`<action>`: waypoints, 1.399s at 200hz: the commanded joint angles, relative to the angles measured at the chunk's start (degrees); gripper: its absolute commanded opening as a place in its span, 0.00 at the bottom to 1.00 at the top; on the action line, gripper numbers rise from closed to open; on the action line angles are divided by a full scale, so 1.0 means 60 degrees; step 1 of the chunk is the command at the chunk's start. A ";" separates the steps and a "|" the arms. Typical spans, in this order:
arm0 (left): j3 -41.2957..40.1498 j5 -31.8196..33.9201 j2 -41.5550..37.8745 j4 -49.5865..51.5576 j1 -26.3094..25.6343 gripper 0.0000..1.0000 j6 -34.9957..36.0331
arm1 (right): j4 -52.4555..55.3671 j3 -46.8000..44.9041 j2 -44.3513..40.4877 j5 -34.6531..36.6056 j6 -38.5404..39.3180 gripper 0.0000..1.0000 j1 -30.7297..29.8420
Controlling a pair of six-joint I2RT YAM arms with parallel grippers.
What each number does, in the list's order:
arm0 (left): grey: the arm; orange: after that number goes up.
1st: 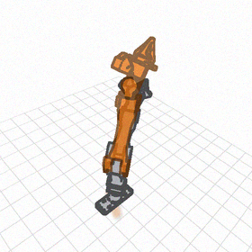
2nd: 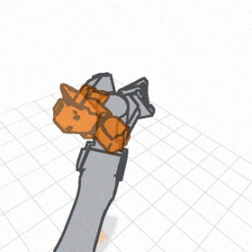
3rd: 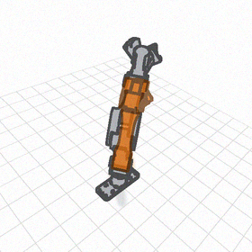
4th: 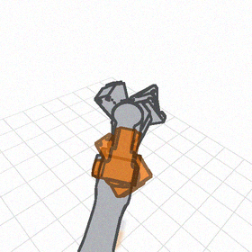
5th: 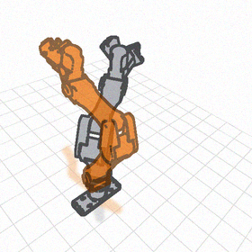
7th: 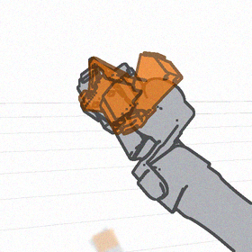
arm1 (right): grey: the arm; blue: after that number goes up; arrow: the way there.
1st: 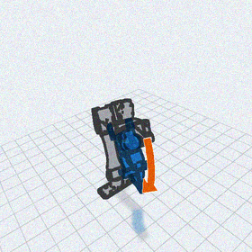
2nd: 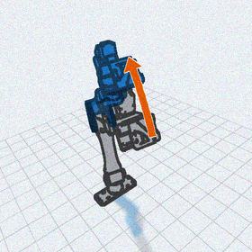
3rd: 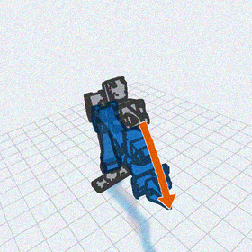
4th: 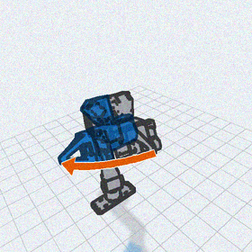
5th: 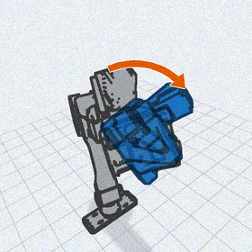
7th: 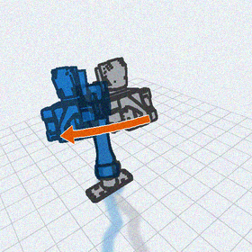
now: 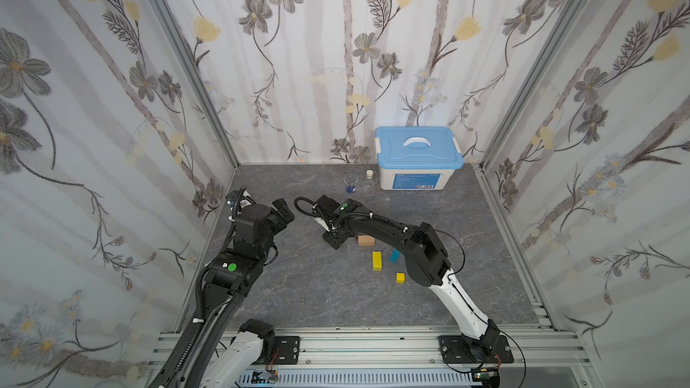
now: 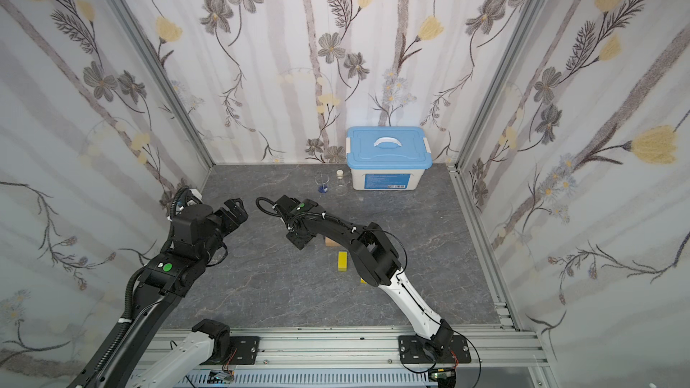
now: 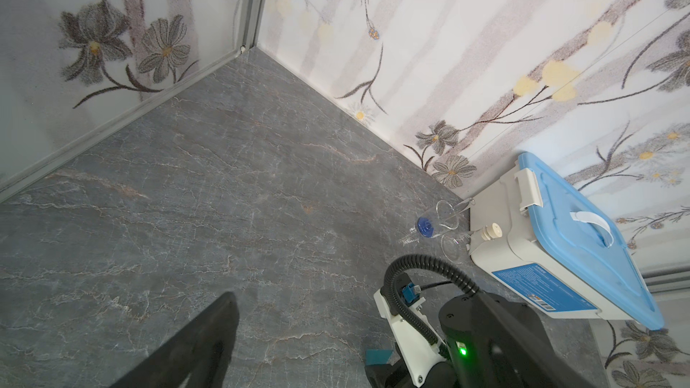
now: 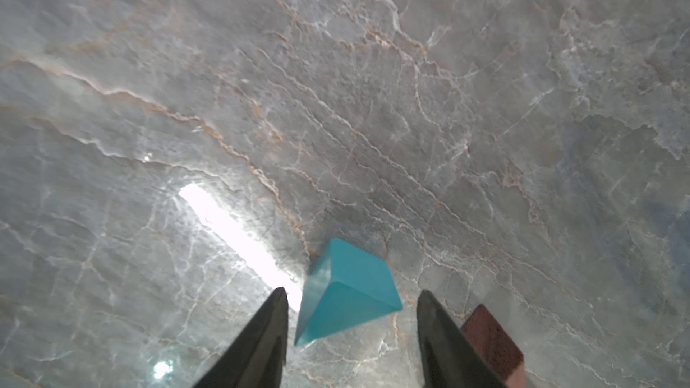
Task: Assemble a carrot with building blocks
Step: Pick up the building block from the center of the board.
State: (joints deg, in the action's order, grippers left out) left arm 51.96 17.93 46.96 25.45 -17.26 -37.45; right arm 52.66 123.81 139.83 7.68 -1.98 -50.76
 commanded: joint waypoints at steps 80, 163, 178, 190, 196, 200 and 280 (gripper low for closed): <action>-0.0069 0.0093 0.0160 0.0019 0.0005 1.00 0.0031 | 0.0430 0.0071 0.0031 0.1246 -0.0051 0.46 0.0267; -0.0027 0.0117 0.0330 -0.0134 0.0019 1.00 0.0089 | 0.0433 0.0333 -0.0336 0.0686 0.0116 0.51 0.0433; -0.0018 0.0109 0.0349 -0.0182 0.0018 1.00 0.0090 | 0.0449 0.0563 -0.0290 0.0318 0.0182 0.54 0.0418; -0.0013 0.0111 0.0367 -0.0198 0.0019 1.00 0.0105 | 0.0447 0.0739 -0.0171 0.0088 0.0218 0.56 0.0418; -0.0008 0.0105 0.0380 -0.0213 0.0020 1.00 0.0094 | 0.0442 0.0811 -0.0095 0.0020 0.0252 0.57 0.0411; -0.0011 0.0102 0.0384 -0.0222 0.0020 1.00 0.0104 | 0.0462 0.0844 -0.0042 -0.0002 0.0256 0.57 0.0422; 0.0157 0.0137 0.0551 -0.0311 0.0018 1.00 0.0079 | 0.0656 0.0927 0.0495 -0.0220 0.0196 0.55 0.0550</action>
State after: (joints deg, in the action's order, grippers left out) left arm 52.23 18.00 49.84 25.02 -17.21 -36.82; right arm 55.46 128.86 142.61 7.33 -0.75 -47.35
